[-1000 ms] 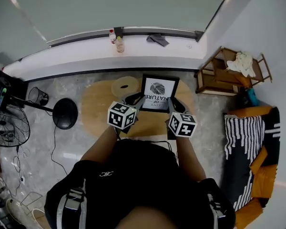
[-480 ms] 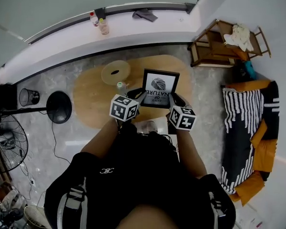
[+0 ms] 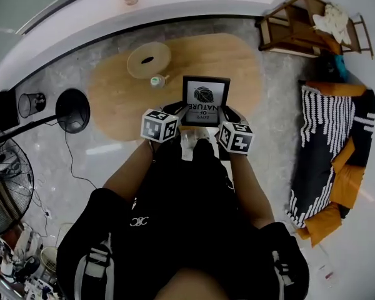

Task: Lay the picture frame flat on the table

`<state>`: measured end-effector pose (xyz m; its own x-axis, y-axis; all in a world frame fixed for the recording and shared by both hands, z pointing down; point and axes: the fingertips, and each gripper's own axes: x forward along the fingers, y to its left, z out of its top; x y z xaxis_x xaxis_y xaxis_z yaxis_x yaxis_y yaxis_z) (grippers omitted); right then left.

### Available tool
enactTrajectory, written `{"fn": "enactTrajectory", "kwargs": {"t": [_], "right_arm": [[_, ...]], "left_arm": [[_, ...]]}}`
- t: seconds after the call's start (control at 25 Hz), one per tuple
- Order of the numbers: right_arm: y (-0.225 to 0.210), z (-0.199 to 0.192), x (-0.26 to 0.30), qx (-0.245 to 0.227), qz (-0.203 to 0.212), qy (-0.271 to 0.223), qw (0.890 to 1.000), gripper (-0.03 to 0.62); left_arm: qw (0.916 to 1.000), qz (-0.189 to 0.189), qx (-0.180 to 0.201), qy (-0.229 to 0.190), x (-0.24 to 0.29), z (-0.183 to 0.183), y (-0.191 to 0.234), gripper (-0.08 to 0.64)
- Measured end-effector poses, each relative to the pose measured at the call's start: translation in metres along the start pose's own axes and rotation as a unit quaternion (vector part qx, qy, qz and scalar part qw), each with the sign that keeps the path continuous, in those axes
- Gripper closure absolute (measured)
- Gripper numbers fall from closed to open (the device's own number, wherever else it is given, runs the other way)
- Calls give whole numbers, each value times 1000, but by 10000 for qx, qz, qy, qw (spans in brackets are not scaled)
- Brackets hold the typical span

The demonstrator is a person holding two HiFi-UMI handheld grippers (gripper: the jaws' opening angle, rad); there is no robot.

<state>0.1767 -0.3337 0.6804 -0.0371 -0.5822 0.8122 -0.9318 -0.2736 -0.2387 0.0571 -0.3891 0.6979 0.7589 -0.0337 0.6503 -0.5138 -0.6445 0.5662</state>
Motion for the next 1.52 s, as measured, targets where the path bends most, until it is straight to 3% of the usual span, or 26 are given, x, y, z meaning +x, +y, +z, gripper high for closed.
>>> {"fn": "enactTrajectory", "kwargs": {"t": [0.32, 0.84, 1.2, 1.52], "right_arm": [[0, -54, 77, -129, 93, 736, 9972, 503], [5, -170, 230, -247, 501, 1894, 9803, 503], [-7, -203, 295, -149, 434, 2200, 9744, 503], [-10, -216, 315, 138, 148, 2453, 9692, 502]], "left_arm": [[9961, 147, -777, 382, 37, -62, 59, 459], [9770, 620, -1796, 964, 108, -184, 178, 459], [9746, 669, -1867, 1044, 152, -213, 226, 457], [9758, 1044, -1442, 1268, 162, -220, 247, 454]]}}
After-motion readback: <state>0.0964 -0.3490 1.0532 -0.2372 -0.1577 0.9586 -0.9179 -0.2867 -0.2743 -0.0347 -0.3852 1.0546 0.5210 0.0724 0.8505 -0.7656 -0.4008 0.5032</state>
